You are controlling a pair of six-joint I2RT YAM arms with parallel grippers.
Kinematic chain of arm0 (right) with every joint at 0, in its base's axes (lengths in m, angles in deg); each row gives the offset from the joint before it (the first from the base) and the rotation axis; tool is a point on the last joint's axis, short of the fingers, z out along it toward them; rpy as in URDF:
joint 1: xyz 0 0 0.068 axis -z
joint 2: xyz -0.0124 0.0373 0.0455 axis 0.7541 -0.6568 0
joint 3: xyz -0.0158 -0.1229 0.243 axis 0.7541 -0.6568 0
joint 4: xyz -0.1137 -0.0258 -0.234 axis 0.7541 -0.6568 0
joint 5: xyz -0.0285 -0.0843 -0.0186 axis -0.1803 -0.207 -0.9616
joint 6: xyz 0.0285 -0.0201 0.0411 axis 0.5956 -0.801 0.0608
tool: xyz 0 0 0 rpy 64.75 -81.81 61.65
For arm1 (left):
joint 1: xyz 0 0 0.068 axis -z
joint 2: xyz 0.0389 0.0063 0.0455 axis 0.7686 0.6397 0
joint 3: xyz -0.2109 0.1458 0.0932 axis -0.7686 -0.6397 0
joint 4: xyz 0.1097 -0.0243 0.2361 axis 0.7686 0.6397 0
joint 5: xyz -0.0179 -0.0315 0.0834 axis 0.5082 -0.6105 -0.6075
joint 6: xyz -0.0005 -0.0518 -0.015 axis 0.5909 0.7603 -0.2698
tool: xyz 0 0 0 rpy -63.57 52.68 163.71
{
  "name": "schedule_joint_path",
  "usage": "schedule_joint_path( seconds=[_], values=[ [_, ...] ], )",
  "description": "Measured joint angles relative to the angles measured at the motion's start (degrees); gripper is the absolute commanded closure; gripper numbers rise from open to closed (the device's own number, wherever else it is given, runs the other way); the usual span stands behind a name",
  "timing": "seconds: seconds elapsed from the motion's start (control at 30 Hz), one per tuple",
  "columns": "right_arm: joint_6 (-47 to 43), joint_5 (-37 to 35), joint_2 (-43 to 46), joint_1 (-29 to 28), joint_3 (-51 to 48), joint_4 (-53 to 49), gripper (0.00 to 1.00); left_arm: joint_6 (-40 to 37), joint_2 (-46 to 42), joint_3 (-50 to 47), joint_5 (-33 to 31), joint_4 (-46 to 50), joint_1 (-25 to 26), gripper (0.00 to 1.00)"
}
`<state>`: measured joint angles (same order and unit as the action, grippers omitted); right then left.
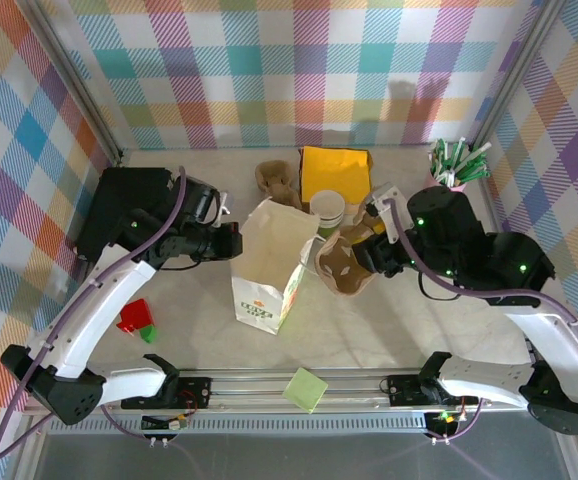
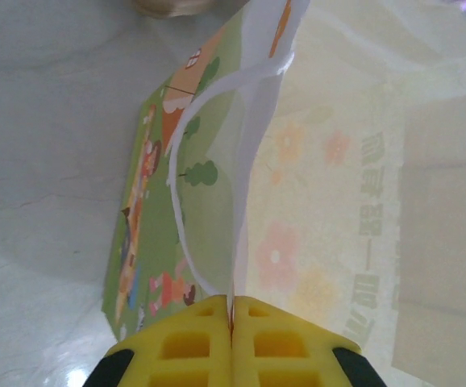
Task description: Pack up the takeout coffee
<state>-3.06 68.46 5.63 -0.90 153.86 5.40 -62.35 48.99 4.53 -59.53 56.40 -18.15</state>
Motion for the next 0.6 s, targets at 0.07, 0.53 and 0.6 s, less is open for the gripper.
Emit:
schedule_joint_path(
  seconds=[0.07,0.53,0.6],
  values=[
    [0.2,2.7,-1.3,0.0,2.9,0.0,0.57,-1.2,0.0,0.0,0.9,-0.7,0.7,1.00],
    [3.2,26.9,-13.7,0.0,11.4,0.3,0.56,-8.4,0.0,-1.9,5.6,-4.5,1.6,1.00],
    [3.2,28.6,-15.3,0.0,11.4,0.2,0.55,-9.0,0.0,-1.9,6.0,-4.7,1.6,1.00]
  ],
)
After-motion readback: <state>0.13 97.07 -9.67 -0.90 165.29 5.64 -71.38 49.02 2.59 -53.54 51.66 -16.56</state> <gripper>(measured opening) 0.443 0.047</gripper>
